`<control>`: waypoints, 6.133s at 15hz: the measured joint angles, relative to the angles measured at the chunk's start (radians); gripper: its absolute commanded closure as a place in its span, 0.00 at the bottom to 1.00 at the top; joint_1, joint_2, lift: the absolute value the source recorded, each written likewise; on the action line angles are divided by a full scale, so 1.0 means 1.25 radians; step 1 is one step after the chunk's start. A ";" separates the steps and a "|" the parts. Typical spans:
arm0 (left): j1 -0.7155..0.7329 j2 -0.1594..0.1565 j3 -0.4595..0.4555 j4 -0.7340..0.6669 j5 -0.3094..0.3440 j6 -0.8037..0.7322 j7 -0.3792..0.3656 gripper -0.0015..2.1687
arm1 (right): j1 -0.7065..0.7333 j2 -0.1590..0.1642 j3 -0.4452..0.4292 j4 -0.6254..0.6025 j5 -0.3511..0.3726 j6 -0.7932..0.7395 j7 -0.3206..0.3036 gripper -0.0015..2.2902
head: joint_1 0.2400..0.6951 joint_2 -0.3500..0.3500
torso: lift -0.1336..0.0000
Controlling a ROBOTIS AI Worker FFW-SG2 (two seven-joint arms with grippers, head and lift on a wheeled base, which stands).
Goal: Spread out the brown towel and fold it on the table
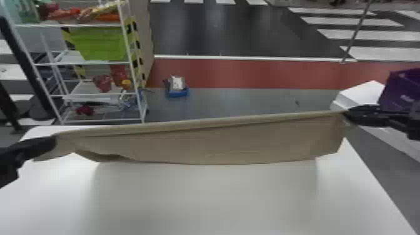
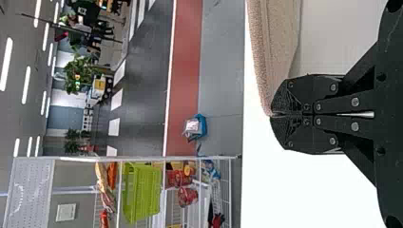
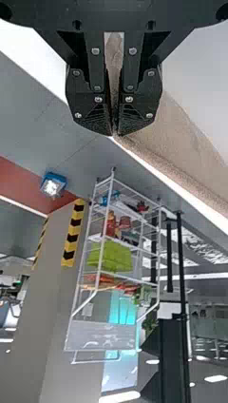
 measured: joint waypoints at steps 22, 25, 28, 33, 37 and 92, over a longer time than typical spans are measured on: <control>0.356 -0.020 0.094 0.101 -0.207 -0.589 -0.265 0.06 | 0.293 -0.004 0.202 -0.128 0.158 -0.257 0.023 0.35 | 1.00 0.74 | 0.07; 0.360 -0.021 0.083 0.100 -0.271 -0.616 -0.287 0.06 | 0.307 -0.005 0.201 -0.135 0.163 -0.287 0.023 0.30 | 1.00 0.75 | 0.07; 0.361 -0.021 0.080 0.096 -0.289 -0.618 -0.273 0.06 | 0.318 -0.005 0.194 -0.143 0.157 -0.291 0.023 0.23 | 1.00 0.76 | 0.07; 0.361 -0.030 0.057 0.093 -0.251 -0.537 -0.084 0.06 | 0.304 -0.008 0.113 -0.161 -0.022 -0.111 0.023 0.17 | 1.00 0.77 | 0.07; 0.344 -0.030 0.045 0.087 -0.165 -0.437 -0.007 0.06 | 0.260 0.011 0.076 -0.164 -0.149 0.165 0.022 0.17 | 1.00 0.75 | 0.07; 0.288 -0.040 -0.055 0.116 0.010 -0.272 0.247 0.07 | 0.005 0.172 0.758 -0.188 0.495 0.235 0.023 0.45 | 1.00 1.00 | 0.07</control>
